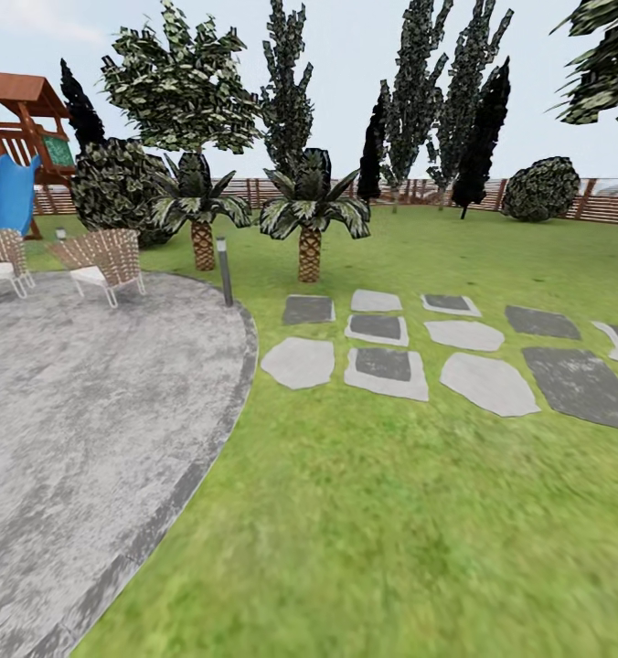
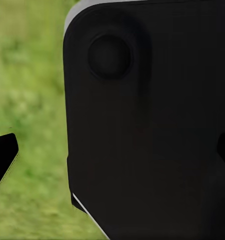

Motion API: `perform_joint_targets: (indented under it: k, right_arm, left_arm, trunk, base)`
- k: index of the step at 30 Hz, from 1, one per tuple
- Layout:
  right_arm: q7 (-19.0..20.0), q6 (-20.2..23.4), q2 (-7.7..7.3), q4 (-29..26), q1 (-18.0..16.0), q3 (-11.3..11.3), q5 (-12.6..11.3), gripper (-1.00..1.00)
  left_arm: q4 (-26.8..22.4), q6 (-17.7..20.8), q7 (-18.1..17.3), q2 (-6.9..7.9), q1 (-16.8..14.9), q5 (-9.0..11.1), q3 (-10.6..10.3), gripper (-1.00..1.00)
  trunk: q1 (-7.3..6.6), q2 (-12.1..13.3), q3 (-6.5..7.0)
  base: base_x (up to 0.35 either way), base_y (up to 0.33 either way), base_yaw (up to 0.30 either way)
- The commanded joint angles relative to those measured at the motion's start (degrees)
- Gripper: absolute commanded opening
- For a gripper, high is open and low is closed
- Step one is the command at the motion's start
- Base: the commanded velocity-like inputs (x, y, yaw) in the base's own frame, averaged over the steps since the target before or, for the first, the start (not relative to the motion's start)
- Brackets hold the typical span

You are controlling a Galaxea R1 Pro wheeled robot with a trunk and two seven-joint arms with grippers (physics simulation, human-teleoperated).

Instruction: Take the three Easter eggs out of the wicker basket on the lawn in the garden, then place them on the lawn next to a single tree (choose any tree) so that all three eggs are next to the same tree and none are left in the basket.

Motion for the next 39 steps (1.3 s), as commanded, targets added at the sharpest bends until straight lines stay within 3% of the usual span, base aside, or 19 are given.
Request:
perform_joint_targets:
  k: [1,26,39]
  right_arm:
    - [0.03,-0.18,-0.05,0.02,-0.03,0.06,0.16,1.0]
    - [0.04,-0.18,0.09,0.02,-0.03,0.07,0.14,1.0]
    - [0.04,-0.18,0.09,0.0,-0.03,0.07,0.14,1.0]
  left_arm:
    - [-0.02,-0.1,0.02,0.0,-0.01,0.08,0.03,1.0]
    - [-0.02,-0.1,0.02,0.0,-0.01,0.08,0.03,1.0]
    - [-0.02,-0.1,0.02,0.0,-0.01,0.08,0.03,1.0]
  trunk:
    - [0.03,-0.02,-0.05]
    - [0.03,-0.02,-0.05]
    - [0.03,-0.02,-0.05]
  base:
    - [0.328,0.0,-0.022]
    - [0.328,0.0,-0.008]
    - [0.328,0.0,-0.221]
